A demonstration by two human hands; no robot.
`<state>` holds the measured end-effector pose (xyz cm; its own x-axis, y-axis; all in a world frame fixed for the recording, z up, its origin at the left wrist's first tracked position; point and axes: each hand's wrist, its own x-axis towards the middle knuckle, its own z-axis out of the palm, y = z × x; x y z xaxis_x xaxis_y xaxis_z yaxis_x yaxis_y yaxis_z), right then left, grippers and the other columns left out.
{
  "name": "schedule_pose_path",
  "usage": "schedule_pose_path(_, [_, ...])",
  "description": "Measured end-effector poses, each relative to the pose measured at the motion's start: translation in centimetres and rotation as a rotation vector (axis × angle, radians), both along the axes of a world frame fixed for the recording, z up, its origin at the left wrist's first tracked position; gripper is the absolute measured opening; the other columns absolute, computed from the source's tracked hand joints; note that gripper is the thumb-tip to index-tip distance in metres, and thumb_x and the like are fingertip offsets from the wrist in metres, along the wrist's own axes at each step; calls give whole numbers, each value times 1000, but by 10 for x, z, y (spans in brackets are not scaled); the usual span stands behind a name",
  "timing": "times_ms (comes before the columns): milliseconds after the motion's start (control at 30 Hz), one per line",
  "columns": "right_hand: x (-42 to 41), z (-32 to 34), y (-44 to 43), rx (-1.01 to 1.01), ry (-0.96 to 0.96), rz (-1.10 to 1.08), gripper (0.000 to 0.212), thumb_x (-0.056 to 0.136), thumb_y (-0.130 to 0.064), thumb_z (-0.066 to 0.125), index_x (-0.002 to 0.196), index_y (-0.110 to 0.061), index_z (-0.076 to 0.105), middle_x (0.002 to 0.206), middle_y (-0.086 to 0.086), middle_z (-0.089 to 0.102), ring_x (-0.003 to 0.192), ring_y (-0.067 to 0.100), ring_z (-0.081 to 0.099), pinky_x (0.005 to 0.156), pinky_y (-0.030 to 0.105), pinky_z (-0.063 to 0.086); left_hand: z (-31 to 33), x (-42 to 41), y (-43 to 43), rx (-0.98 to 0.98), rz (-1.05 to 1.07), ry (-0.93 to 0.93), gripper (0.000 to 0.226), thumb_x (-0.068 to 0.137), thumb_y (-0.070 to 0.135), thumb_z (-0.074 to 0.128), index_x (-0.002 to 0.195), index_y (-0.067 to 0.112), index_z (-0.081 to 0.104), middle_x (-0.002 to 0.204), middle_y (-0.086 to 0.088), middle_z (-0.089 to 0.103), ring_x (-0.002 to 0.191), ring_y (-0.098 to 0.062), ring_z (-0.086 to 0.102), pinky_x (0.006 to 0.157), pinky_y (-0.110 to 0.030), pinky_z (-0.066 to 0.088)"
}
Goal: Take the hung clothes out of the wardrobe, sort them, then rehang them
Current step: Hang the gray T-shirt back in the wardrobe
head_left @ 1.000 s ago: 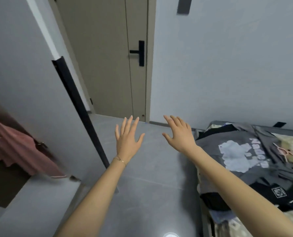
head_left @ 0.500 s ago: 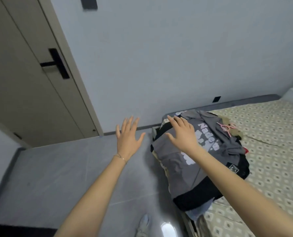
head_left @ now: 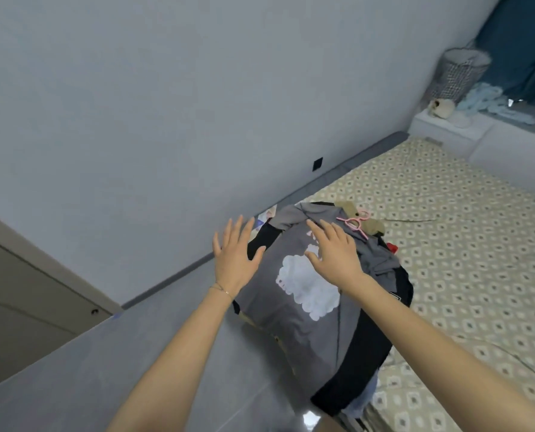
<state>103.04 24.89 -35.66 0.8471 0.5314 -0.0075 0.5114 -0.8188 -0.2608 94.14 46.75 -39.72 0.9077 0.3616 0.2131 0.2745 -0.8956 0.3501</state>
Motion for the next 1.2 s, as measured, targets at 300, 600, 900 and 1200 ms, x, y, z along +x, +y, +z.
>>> schedule_pose_path(300, [88, -43, -50, -60, 69, -158, 71, 99, -45, 46, 157, -28, 8, 163, 6, 13, 149, 27, 10, 118, 47, 16, -28, 119, -32, 12, -178, 48, 74, 91, 64, 26, 155, 27, 29, 162, -2, 25, 150, -26, 20, 119, -58, 16])
schedule_pose_path(600, [177, -105, -80, -85, 199, -243, 70, 98, -42, 47, 156, -26, 11, 161, 9, 17, 146, 31, 17, 116, 49, 21, -77, 223, -88, -93, -240, 217, 65, 99, 49, 48, 156, 25, 26, 163, -2, 22, 153, -23, 9, 120, -50, 0])
schedule_pose_path(900, [248, -168, -94, -103, 347, -352, 72, 98, -38, 50, 156, -22, 12, 159, 10, 19, 145, 33, 20, 115, 50, 24, -141, 320, -95, -48, -347, 338, 73, 91, 60, 25, 151, 21, 37, 158, -7, 35, 147, -29, 28, 116, -59, 18])
schedule_pose_path(1200, [306, -252, -91, -154, 469, -502, 65, 97, -36, 51, 153, -18, 22, 152, 10, 34, 137, 31, 33, 110, 46, 32, -230, 414, -82, -53, -396, 511, 67, 101, 43, 46, 158, 22, 18, 165, -3, 16, 153, -22, 9, 120, -51, 8])
